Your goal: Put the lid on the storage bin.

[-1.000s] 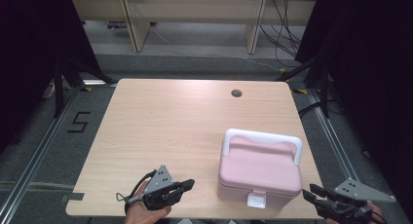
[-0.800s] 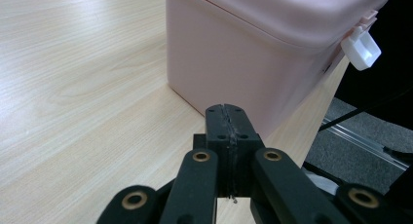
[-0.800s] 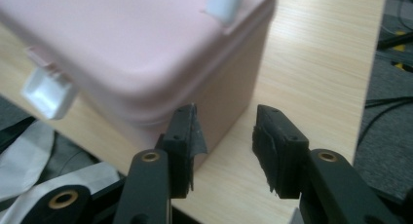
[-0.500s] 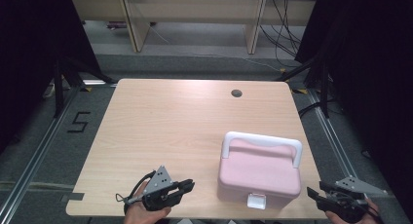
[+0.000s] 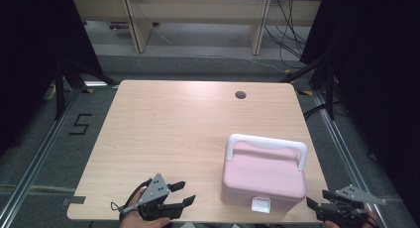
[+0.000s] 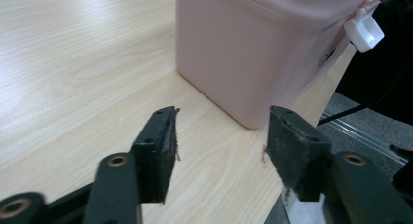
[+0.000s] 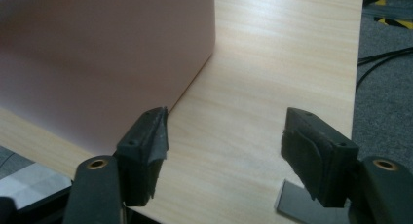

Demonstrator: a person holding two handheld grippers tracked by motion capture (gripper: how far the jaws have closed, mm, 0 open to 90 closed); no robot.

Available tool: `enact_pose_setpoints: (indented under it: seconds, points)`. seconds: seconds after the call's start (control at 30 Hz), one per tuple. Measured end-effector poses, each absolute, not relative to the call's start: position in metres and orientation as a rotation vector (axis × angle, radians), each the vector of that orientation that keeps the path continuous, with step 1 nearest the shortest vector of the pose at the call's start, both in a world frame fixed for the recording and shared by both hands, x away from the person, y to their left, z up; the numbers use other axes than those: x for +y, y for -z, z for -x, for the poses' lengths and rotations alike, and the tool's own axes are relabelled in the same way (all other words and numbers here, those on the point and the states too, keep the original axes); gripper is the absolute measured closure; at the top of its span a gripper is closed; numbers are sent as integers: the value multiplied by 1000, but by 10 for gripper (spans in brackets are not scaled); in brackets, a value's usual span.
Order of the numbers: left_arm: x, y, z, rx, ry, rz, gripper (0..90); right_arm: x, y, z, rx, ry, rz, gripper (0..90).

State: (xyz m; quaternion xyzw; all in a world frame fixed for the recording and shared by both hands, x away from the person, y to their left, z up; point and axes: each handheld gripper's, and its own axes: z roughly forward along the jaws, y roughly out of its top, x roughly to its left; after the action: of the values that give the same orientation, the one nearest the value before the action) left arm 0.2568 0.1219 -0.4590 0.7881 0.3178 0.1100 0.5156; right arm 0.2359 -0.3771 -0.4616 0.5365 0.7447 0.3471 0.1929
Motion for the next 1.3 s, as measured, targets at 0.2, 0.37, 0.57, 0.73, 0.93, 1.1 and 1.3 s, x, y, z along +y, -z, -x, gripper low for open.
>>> enact_pose_setpoints:
  seconds: [0.2,0.37,0.57,0.73,0.93,1.1,1.3]
  points:
    - [126,464,-252,772,-272,-1919,320,-374,467,-228,2100,-966,-1537,321]
    - [128,468,-248,764,-269,-1943,275,-375,472,-225,2118,-942,-1494,307]
    - [128,470,-246,763,-270,-1951,226,-373,472,-222,2109,-939,-1546,301]
    - [129,471,-244,761,-265,-1957,212,-376,474,-224,2122,-936,-1480,301]
    - [128,471,-243,759,-269,-1960,211,-376,474,-223,2110,-936,-1526,300]
    - [128,472,-244,751,-264,-1965,212,-378,474,-224,2117,-926,-1478,298]
    - [128,472,-244,753,-263,-1966,211,-378,475,-225,2120,-925,-1476,285]
